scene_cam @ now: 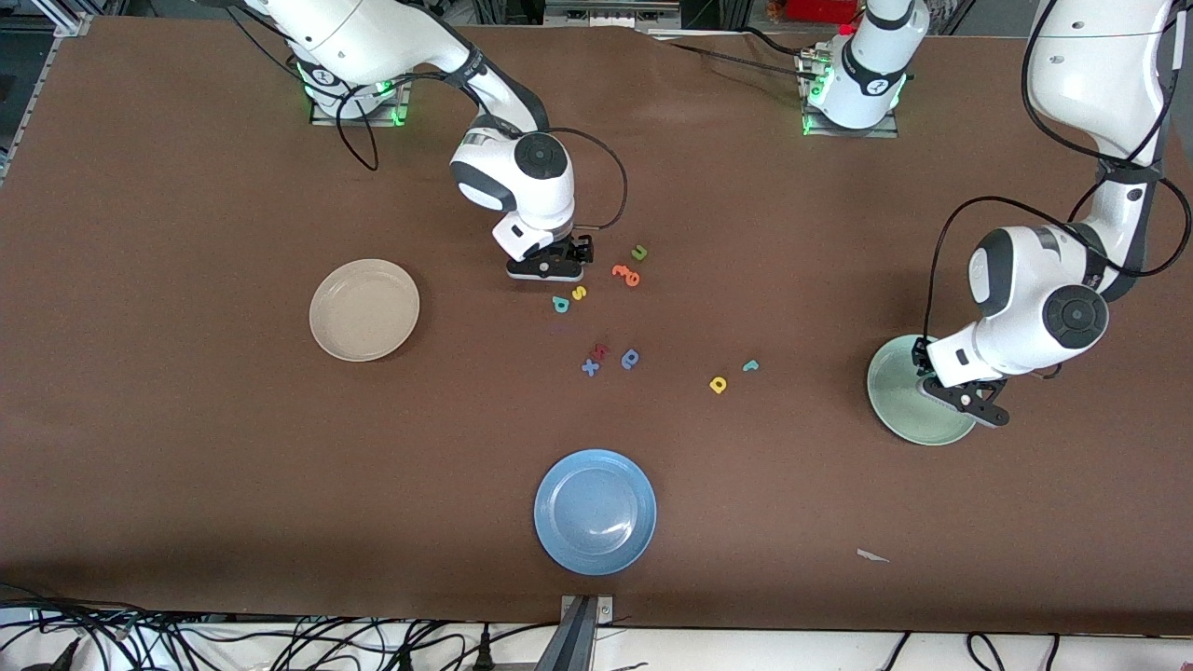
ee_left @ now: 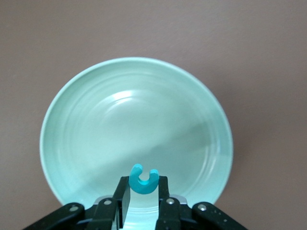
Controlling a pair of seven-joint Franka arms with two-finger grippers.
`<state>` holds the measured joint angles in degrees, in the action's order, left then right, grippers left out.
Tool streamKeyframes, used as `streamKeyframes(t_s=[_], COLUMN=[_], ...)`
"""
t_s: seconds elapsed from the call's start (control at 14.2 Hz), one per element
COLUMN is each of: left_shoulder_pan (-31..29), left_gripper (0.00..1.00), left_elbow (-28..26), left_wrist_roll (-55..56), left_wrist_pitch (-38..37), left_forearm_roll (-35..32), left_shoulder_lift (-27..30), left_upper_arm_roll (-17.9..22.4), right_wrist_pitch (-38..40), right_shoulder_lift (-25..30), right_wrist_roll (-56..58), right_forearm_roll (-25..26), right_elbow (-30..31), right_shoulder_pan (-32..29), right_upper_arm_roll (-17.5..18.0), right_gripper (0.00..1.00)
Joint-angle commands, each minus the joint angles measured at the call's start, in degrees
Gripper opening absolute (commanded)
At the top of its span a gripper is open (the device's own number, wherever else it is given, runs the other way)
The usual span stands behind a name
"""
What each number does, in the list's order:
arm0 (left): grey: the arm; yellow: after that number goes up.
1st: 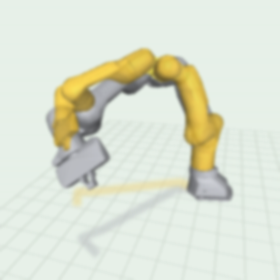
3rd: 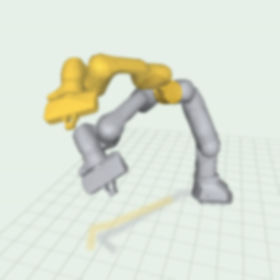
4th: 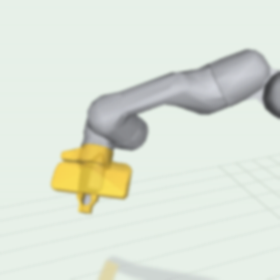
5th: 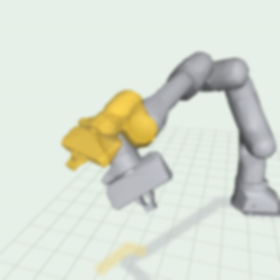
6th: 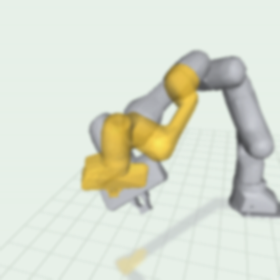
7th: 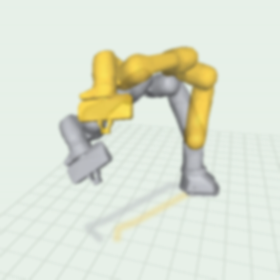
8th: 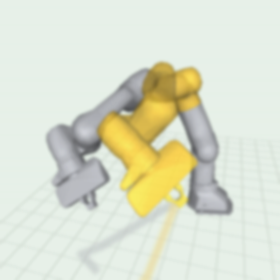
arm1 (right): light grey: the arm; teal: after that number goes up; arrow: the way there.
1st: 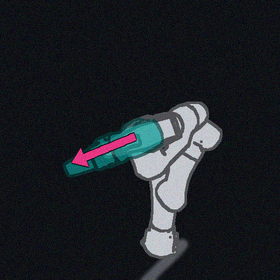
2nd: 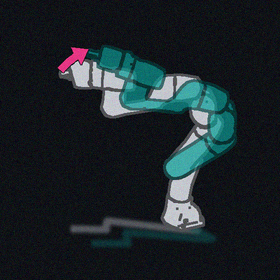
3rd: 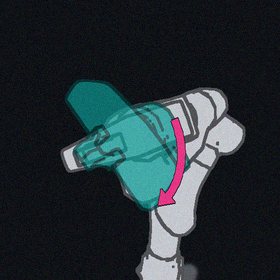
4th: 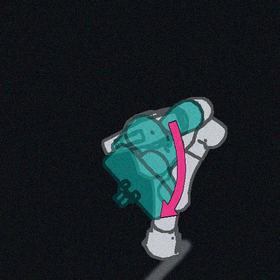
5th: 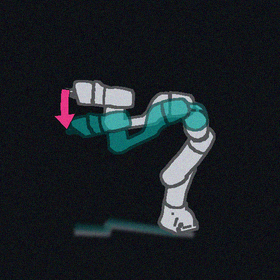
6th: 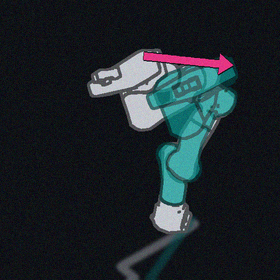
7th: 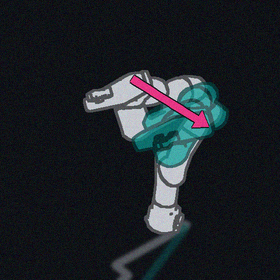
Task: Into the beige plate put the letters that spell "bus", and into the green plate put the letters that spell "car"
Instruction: 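Release the teal c onto the green plate while the right gripper grasps yellow u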
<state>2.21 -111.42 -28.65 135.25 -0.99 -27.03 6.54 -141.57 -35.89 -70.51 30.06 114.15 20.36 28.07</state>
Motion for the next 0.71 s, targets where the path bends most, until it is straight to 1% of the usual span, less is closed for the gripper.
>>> streamKeyframes(t_s=[0.0, 0.07, 0.14, 0.21, 0.28, 0.35, 0.49, 0.57, 0.64], left_shoulder_pan=[-1.9, -1.9, -1.3, -0.5, -0.1, 0.0, 0.3, 0.5, 1.7], left_gripper=[1.00, 1.00, 1.00, 1.00, 1.00, 1.00, 1.00, 1.00, 1.00], left_elbow=[-1.9, -1.2, -0.6, -0.1, 0.1, 0.2, 0.4, 0.8, 1.1], left_wrist_roll=[-1.0, 0.0, 1.6, 5.8, 12.3, 20.4, 33.4, 38.3, 42.1], left_wrist_pitch=[0.9, 0.2, -1.0, -1.7, -1.7, -1.7, -1.7, -1.5, -1.5], left_forearm_roll=[-1.8, -1.0, -0.7, -0.7, -0.7, -0.7, -0.7, -0.8, -0.9], left_shoulder_lift=[3.1, 3.1, 3.1, 3.1, 2.9, 2.5, 1.0, -0.3, -1.3], left_upper_arm_roll=[-0.8, -1.2, -1.4, -2.4, -4.3, -7.0, -12.9, -15.0, -16.1], right_wrist_pitch=[-0.6, -0.6, -0.7, -0.7, -0.8, -0.8, -0.8, -0.8, -0.8], right_shoulder_lift=[-0.9, -0.9, -0.9, -0.9, -0.9, -0.9, -0.9, -0.9, -0.9], right_wrist_roll=[-1.7, -1.7, -1.7, -1.7, -1.7, -1.7, -1.7, -1.7, -1.8], right_forearm_roll=[1.8, 1.8, 1.8, 1.8, 1.8, 1.8, 1.8, 1.7, 1.6], right_elbow=[-1.0, -1.0, -1.0, -1.0, -1.0, -1.0, -1.0, -1.0, -1.0], right_shoulder_pan=[0.8, 0.8, 0.8, 0.8, 0.8, 0.8, 0.8, 0.8, 0.8], right_upper_arm_roll=[-0.8, -1.0, -1.0, -1.0, -1.0, -1.0, -1.0, -1.0, -1.0], right_gripper=[0.78, 0.71, 0.65, 0.63, 0.58, 0.56, 0.43, 0.38, 0.36])
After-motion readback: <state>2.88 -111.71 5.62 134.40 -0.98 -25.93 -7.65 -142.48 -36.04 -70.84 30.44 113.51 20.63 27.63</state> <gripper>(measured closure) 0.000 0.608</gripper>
